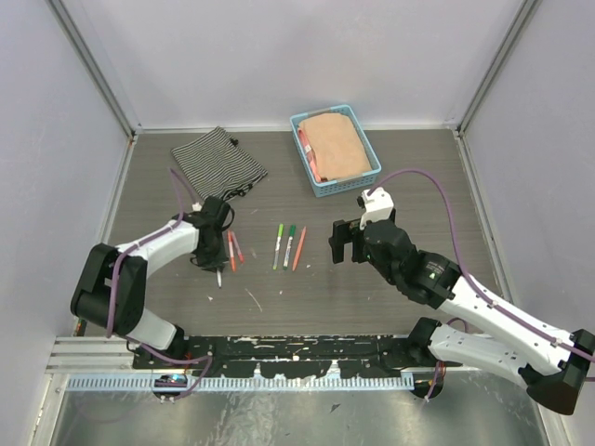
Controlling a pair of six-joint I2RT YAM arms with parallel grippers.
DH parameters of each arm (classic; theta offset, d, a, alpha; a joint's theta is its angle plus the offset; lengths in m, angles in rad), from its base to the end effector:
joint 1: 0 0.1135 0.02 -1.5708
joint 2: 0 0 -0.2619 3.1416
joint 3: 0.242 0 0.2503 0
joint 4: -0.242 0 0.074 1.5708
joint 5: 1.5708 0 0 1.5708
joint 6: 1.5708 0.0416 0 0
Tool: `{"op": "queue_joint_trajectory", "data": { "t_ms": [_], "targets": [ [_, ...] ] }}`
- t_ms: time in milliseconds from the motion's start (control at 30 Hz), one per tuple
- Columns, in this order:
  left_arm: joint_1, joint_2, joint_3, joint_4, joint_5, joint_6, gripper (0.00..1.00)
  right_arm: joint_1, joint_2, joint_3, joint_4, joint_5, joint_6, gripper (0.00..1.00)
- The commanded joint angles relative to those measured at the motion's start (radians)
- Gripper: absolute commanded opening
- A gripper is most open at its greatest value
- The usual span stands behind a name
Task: Insert the pens into the pen caps
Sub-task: Pick up the pen from the center of the board, then place the pen at the center of the board.
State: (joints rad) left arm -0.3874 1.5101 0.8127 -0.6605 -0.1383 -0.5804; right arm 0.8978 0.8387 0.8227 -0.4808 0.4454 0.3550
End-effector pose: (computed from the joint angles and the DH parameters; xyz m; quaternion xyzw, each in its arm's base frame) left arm 0.2366 -0.0904 0.1522 -0.1029 0.9866 0.0115 0.1258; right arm 0.1305 0.1350 0.3112 -0.1158 0.8376 0.1387 0.5155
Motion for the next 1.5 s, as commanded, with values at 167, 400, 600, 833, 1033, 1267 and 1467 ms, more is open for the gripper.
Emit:
{"op": "queue_joint_trajectory", "data": {
  "t_ms": [167,400,600,833,1033,1267,1467],
  "targets": [
    [0.007,-0.17,-0.019,0.007,0.042,0.033,0.11,0.006,-0.024,0.013,0.054,0.061,0.011,0.99],
    [-0.001,-0.431,-0.029,0.064,0.152,0.089,0.12,0.006,-0.078,-0.013,0.085,0.101,0.058,0.99],
    [-0.038,-0.557,-0.035,0.183,0.326,0.088,0.14,0.006,-0.06,0.0,0.105,0.026,0.099,0.99],
    [-0.121,-0.571,0.004,0.254,0.348,0.071,0.15,0.006,-0.021,-0.031,0.209,-0.136,0.166,0.99],
    [-0.186,-0.549,0.008,0.352,0.376,0.029,0.15,0.006,-0.002,-0.075,0.302,-0.215,0.232,0.98],
    [-0.289,-0.481,0.047,0.417,0.334,0.013,0.14,0.006,0.009,-0.133,0.409,-0.331,0.3,0.92],
    [-0.334,-0.447,0.068,0.456,0.309,-0.002,0.14,0.006,0.01,-0.159,0.455,-0.37,0.315,0.86]
  ]
}}
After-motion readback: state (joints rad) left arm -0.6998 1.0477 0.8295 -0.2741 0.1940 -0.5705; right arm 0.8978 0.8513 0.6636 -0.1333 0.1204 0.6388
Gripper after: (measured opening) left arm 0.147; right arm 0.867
